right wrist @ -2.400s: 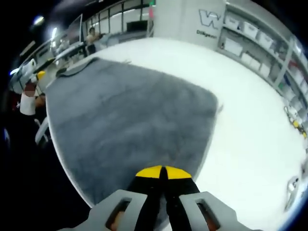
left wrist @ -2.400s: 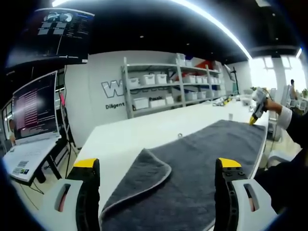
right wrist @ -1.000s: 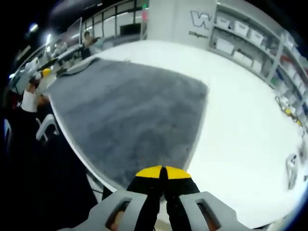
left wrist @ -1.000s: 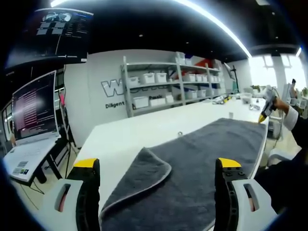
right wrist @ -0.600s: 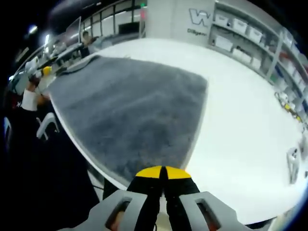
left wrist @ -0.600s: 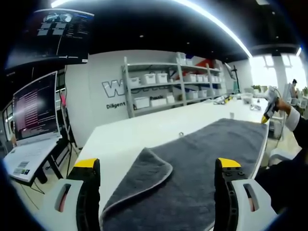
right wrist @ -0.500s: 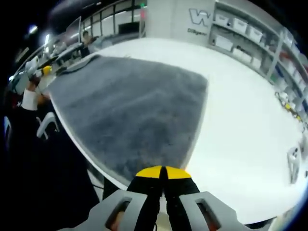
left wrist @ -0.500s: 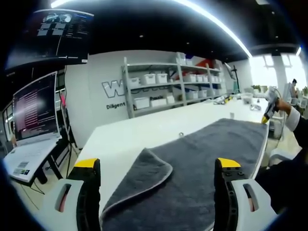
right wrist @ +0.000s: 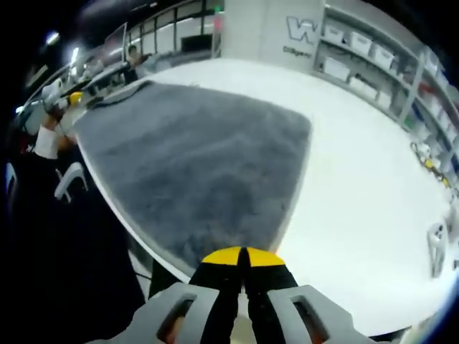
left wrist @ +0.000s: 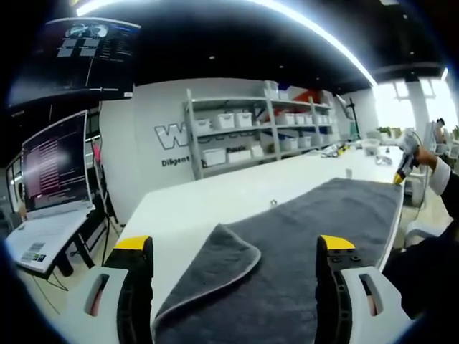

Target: Open the folded towel by lifting each exposed corner and separating the folded layers until the towel lies flat within the target outline without major curled edges

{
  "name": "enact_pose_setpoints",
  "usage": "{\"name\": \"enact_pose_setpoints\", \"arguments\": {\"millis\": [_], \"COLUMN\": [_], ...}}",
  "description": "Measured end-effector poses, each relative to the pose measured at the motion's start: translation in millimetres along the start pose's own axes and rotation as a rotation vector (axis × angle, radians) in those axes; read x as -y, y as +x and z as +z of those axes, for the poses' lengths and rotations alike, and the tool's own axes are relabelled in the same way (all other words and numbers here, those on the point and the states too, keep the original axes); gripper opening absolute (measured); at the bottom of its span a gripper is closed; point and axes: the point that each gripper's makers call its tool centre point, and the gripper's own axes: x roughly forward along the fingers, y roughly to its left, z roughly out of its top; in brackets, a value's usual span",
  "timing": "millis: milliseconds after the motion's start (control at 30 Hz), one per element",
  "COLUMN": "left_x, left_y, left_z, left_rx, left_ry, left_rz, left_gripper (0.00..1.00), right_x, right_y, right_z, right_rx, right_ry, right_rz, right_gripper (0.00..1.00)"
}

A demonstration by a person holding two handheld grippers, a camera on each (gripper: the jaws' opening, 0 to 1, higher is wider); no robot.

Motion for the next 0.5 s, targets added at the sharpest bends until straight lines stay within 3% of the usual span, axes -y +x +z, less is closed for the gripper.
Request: {"name": "enact_pose_setpoints", "arguments": {"millis": [67, 200, 500], "left_x": [0.6, 1.9, 2.9], "left_y": [0, 3, 7], "left_z": [0.6, -0.3, -3.3], "left_rx": [0.005, 0.005, 0.001], "left_ry": [0.002, -0.002, 0.021], "left_rz": [-0.002, -0.004, 0.002], "left_gripper": [0.89, 0.89, 0.84], "right_x": [-1, -13, -15], "right_y": [-1, -14, -26], "right_z": [7.8, 28.6, 48.8], "right_rx": [0.057, 0.209, 0.354], "right_ry": [-0.067, -0.064, -0.094], "right_rz": [0.004, 0.067, 0.059], "right_gripper": [0.0, 0.0, 0.0]}}
